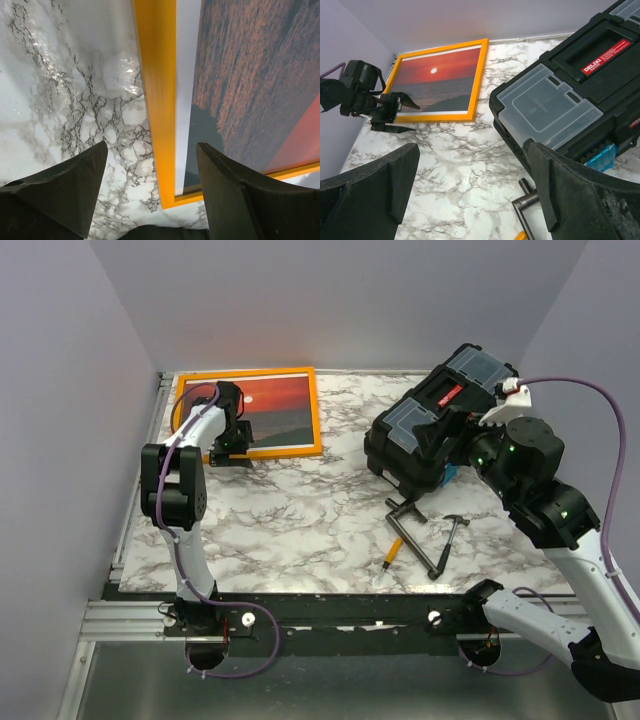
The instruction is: Take the photo out of the frame
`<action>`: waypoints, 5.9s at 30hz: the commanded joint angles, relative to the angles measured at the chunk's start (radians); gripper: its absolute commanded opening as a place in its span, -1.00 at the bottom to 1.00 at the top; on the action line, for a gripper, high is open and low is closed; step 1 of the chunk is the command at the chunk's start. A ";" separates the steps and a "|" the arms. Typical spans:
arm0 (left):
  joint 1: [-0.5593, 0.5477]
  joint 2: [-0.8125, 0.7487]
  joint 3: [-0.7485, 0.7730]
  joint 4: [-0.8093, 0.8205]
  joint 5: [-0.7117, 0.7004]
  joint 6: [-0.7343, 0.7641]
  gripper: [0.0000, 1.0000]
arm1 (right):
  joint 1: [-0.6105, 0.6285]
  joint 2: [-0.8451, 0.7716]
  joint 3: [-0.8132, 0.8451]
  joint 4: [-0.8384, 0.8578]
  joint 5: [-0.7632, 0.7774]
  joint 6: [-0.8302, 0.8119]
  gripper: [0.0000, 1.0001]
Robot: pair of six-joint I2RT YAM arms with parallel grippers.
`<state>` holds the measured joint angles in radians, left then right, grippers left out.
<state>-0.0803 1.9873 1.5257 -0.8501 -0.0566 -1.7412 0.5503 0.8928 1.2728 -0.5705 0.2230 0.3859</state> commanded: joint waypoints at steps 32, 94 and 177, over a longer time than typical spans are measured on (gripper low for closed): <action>-0.044 -1.155 -0.507 0.225 0.029 1.028 0.87 | 0.249 1.207 0.576 0.269 -0.193 -0.219 0.88; 0.007 -1.272 -1.094 0.411 0.155 0.314 0.97 | 0.369 1.016 0.138 0.470 -0.676 -0.333 -0.99; 0.006 -1.503 -0.734 -0.101 -0.097 0.532 -1.00 | 1.016 0.997 0.178 0.340 0.843 -0.746 -0.21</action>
<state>-0.0734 0.4866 0.7612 -0.9184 -0.0910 -1.2835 1.5631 1.8465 1.3949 -0.2474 0.9791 -0.3176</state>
